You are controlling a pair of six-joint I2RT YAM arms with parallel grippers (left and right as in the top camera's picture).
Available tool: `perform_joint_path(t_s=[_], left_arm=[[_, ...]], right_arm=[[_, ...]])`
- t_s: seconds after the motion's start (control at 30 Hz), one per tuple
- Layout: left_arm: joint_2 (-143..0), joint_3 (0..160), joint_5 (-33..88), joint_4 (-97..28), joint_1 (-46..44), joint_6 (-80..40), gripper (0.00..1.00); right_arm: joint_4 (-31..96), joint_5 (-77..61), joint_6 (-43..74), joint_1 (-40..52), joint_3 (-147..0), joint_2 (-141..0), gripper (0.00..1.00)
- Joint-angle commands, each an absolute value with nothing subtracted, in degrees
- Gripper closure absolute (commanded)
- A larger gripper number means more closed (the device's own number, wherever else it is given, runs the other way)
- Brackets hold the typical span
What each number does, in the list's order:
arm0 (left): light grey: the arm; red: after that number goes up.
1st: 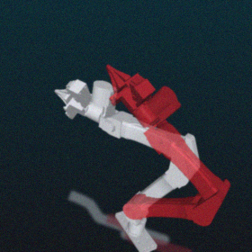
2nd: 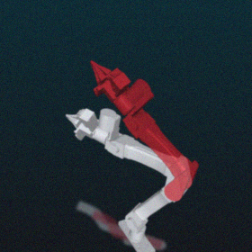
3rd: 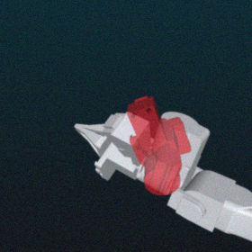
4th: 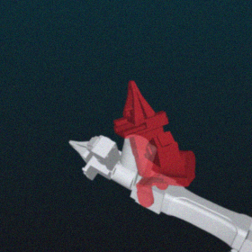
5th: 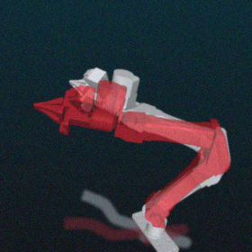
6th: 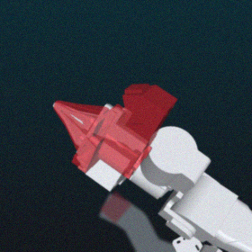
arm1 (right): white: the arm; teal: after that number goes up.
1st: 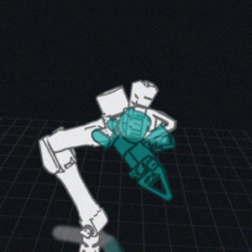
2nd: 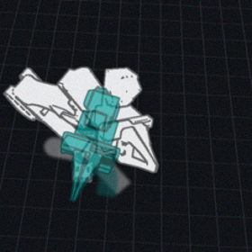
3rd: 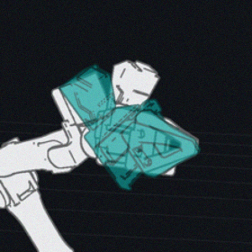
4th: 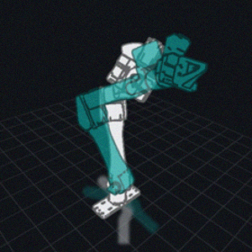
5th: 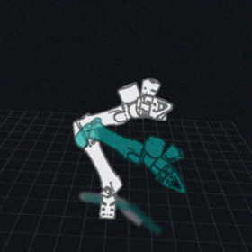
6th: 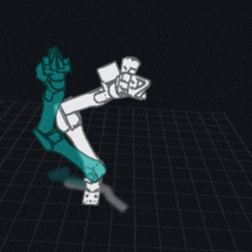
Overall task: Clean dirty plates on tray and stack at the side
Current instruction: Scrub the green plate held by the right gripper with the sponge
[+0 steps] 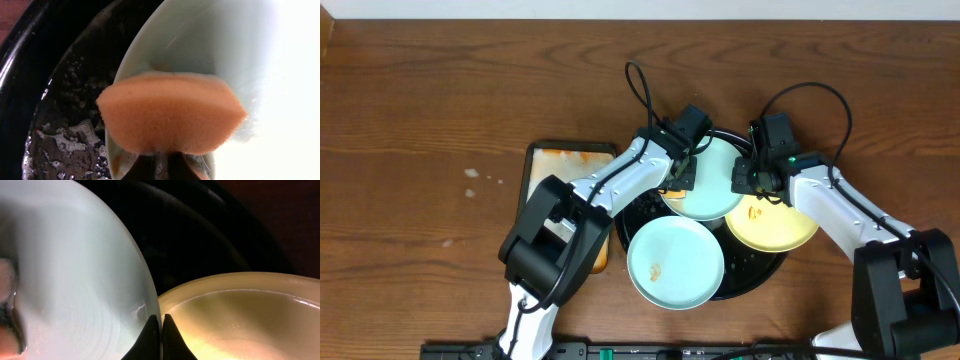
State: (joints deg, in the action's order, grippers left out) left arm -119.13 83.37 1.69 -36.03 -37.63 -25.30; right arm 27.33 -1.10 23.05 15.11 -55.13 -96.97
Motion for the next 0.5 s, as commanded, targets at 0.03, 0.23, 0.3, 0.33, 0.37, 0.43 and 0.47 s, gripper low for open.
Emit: perform_joint_path(t_s=[0.03,0.23,0.3,0.33,0.37,0.43,0.47], left_arm=[[-120.4,82.9,-5.9,-38.0,-36.7,-24.7,0.92],[-120.4,83.0,-18.2,-41.2,-36.7,-24.7,0.92],[-120.4,83.3,-20.1,-42.0,-36.7,-24.7,0.92],[-120.3,83.5,-20.1,-42.4,-36.7,-24.7,0.92],[-120.2,83.7,-20.1,-42.7,-36.7,-24.8,0.92],[-119.3,84.0,-20.0,-43.1,-36.7,-24.8,0.92],[-118.1,84.0,-20.0,-43.2,-36.7,-25.5,0.91]], right_arm=[[28.3,2.8,23.3,14.9,-54.3,-96.6,0.99],[29.4,5.1,23.3,14.9,-54.3,-96.6,0.99],[29.6,5.2,23.1,14.9,-54.3,-96.6,0.99],[29.6,5.3,23.1,14.9,-54.3,-96.6,0.99],[29.6,5.6,23.1,14.9,-54.3,-96.6,0.99],[29.8,6.6,23.1,14.9,-54.3,-96.6,0.99],[30.2,7.4,23.1,14.9,-54.3,-96.4,0.99]])
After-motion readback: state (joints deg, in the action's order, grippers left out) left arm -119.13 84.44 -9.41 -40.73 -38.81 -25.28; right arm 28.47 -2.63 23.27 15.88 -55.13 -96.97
